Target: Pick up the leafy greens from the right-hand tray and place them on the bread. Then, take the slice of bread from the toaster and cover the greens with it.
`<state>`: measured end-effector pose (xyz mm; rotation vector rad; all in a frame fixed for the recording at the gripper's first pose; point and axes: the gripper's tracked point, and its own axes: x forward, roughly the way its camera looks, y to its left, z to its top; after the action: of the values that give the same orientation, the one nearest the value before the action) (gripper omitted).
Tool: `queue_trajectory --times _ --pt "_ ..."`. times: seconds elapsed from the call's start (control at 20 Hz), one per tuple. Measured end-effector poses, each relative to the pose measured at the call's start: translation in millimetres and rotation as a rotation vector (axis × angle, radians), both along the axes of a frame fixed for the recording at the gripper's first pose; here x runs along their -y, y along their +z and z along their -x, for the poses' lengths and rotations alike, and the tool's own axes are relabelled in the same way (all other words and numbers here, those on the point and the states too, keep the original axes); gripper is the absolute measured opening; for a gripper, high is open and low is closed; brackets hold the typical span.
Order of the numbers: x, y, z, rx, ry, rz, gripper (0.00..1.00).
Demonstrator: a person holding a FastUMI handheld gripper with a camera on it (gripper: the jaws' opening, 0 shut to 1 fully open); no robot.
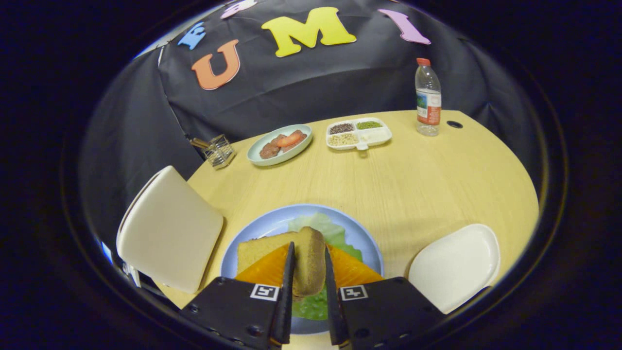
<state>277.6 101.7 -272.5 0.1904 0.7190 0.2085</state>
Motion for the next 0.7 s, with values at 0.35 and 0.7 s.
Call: queue_trajectory --times 0.35,0.7 --pt "12.4 18.6 12.8 0.070 -0.085 0.080 0.64" --pt "-16.6 83.5 66.2 0.251 -0.107 0.229 0.91"
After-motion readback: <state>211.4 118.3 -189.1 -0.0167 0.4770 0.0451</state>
